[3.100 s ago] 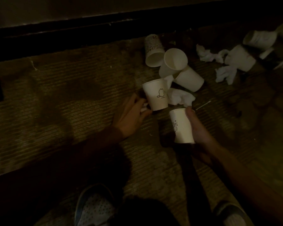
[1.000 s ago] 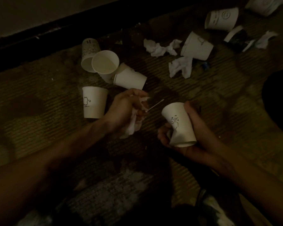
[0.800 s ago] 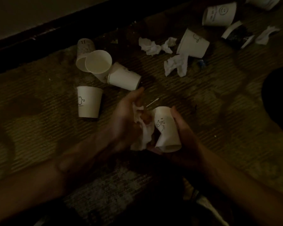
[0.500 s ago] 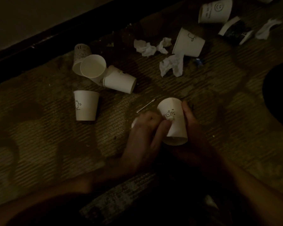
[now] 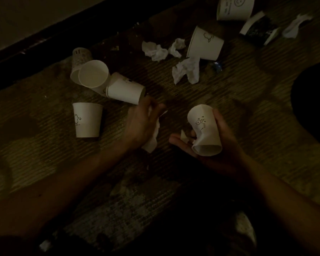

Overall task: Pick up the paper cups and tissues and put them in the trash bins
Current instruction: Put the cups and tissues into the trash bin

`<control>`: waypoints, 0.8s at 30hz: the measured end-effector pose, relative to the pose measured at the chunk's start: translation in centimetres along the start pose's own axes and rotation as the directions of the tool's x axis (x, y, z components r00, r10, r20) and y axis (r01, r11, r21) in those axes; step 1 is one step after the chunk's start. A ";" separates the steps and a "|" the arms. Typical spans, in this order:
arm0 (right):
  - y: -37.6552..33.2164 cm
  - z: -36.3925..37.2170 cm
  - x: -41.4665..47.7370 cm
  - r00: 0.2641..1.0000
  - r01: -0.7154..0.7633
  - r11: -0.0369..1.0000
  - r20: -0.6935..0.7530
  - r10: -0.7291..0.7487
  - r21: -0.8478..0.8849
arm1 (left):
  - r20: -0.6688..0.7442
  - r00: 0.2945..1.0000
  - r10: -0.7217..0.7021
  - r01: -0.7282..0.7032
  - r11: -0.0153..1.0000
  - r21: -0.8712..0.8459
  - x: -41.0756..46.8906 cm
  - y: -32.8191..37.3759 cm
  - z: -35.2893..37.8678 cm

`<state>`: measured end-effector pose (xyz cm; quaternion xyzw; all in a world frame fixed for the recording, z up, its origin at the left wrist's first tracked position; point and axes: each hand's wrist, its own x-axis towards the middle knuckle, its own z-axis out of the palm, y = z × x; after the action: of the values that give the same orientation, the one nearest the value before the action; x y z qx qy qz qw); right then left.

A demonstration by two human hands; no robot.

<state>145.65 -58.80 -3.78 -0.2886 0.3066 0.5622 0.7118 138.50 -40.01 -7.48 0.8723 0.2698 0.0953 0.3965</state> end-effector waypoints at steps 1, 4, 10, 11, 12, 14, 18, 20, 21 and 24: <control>-0.2 -0.1 0.2 0.999 0.009 0.999 -0.036 -0.007 0.053 | 0.034 0.999 0.023 -0.026 0.998 0.064 0.4 -0.6 0.4; -0.6 0.0 0.5 0.995 0.062 0.991 -0.084 -0.052 0.121 | 0.076 0.994 0.079 -0.094 0.972 0.217 0.8 -1.9 2.0; -0.9 -1.0 1.1 0.992 0.098 0.989 -0.089 -0.088 0.111 | 0.017 0.964 0.265 -0.237 0.830 0.505 0.4 -2.5 3.5; -1.1 -1.2 1.0 0.994 0.099 0.990 -0.065 -0.093 0.105 | 0.027 0.969 0.245 -0.221 0.817 0.532 0.2 -2.6 3.7; -1.3 -1.5 0.9 0.993 0.108 0.989 -0.047 -0.104 0.101 | 0.033 0.974 0.224 -0.206 0.816 0.539 0.2 -2.9 3.9; -1.6 -2.0 0.8 0.992 0.126 0.987 -0.043 -0.122 0.097 | 0.059 0.981 0.183 -0.189 0.867 0.461 0.2 -3.0 3.7; -1.9 -2.8 1.0 0.988 0.154 0.983 0.004 -0.155 0.097 | 0.165 0.921 0.353 -0.389 0.808 0.442 -0.2 -2.8 2.4; -1.9 -3.2 1.2 0.986 0.156 0.984 0.048 -0.161 0.091 | 0.200 0.911 0.361 -0.412 0.769 0.488 -0.5 -2.3 2.0; -1.9 -3.3 1.2 0.984 0.160 0.982 0.066 -0.166 0.098 | 0.185 0.927 0.325 -0.374 0.787 0.491 -0.7 -2.0 1.8; -2.0 -3.6 1.3 0.980 0.175 0.977 0.078 -0.185 0.122 | 0.194 0.961 0.195 -0.270 0.806 0.527 -0.9 -1.7 2.0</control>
<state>147.40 -61.11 -7.00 -0.2487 0.2791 0.4890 0.7881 137.87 -40.83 -9.98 0.9798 0.1501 0.0047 0.1317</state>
